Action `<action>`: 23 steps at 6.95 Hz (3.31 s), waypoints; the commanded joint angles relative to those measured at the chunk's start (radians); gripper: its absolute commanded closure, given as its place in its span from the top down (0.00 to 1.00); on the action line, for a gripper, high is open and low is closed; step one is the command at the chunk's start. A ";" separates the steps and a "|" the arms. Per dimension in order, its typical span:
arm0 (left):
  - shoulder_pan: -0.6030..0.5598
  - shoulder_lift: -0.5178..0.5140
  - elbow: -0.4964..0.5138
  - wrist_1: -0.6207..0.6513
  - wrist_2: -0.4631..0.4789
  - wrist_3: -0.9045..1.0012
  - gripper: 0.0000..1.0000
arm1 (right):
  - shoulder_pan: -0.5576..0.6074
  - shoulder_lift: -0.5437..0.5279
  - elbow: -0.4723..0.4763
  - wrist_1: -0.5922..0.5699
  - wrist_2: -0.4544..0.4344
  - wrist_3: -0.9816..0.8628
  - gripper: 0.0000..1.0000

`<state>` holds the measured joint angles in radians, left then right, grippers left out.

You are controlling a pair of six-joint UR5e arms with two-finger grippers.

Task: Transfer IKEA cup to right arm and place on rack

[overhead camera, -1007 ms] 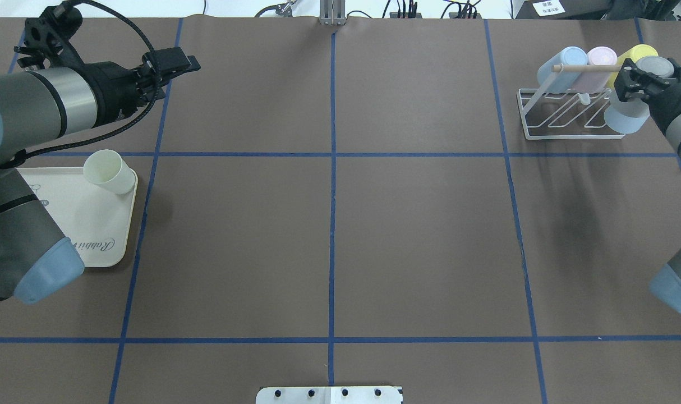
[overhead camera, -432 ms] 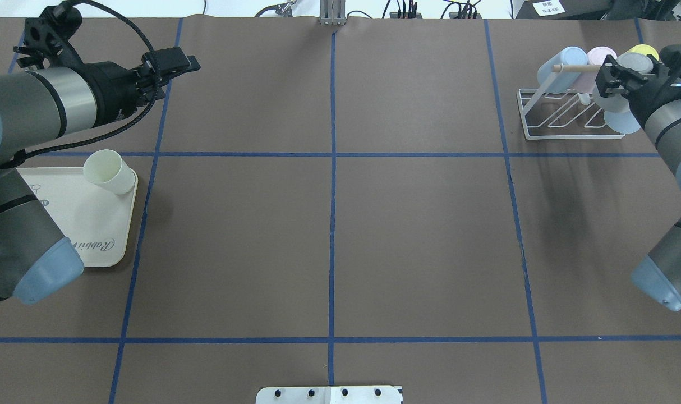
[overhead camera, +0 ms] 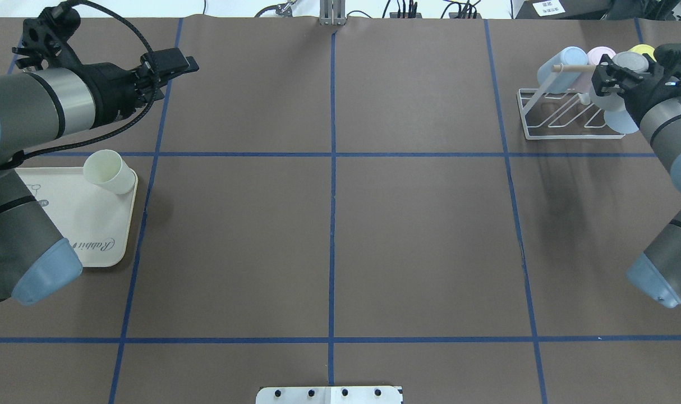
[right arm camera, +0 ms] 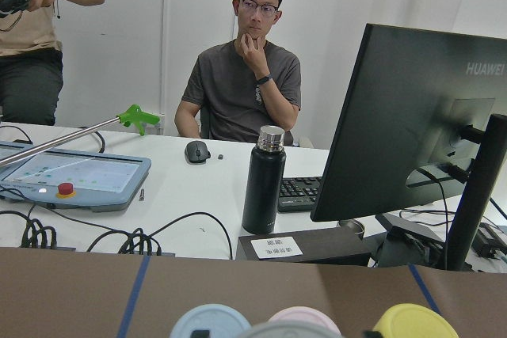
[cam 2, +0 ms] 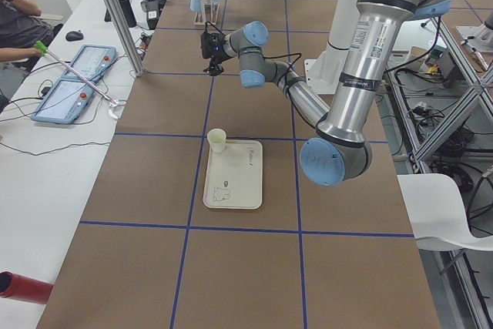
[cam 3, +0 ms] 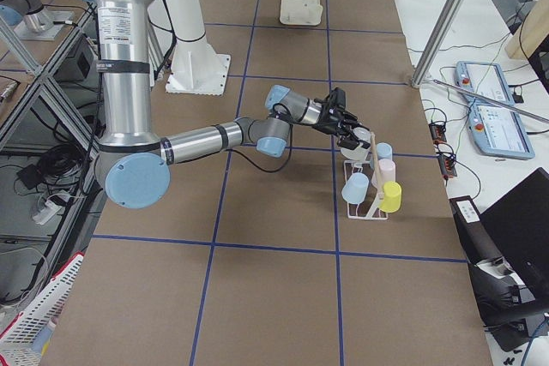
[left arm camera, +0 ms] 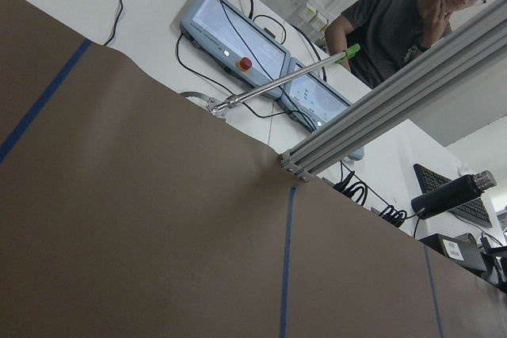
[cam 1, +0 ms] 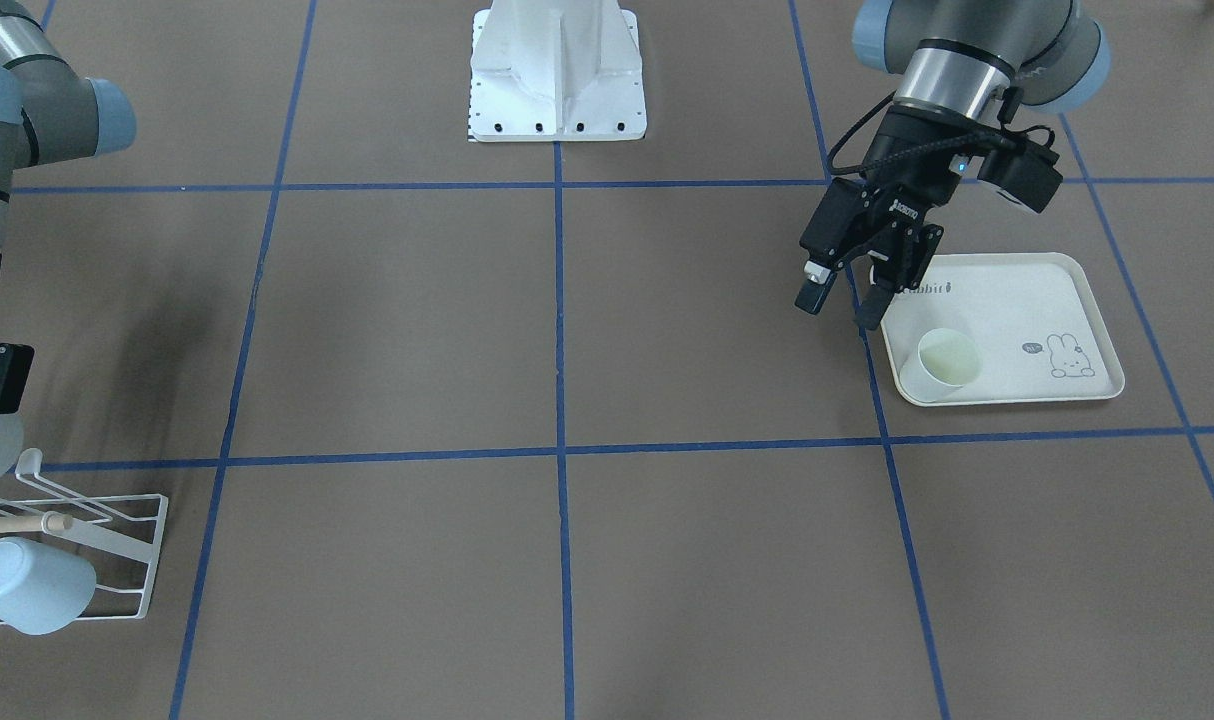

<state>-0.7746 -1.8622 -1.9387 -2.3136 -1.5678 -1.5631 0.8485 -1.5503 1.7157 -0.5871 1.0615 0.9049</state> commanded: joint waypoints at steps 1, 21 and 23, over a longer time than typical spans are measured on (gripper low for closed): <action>0.000 0.002 0.000 0.000 0.000 0.000 1.00 | 0.001 0.001 -0.002 0.000 0.000 -0.003 0.00; 0.002 0.009 -0.013 -0.001 -0.008 -0.005 1.00 | 0.023 0.067 -0.117 0.001 0.003 0.009 0.00; 0.002 0.009 -0.013 -0.001 -0.008 -0.005 1.00 | 0.023 0.067 -0.120 0.001 0.005 0.009 0.00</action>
<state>-0.7731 -1.8531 -1.9512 -2.3147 -1.5746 -1.5677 0.8713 -1.4842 1.5974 -0.5860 1.0650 0.9142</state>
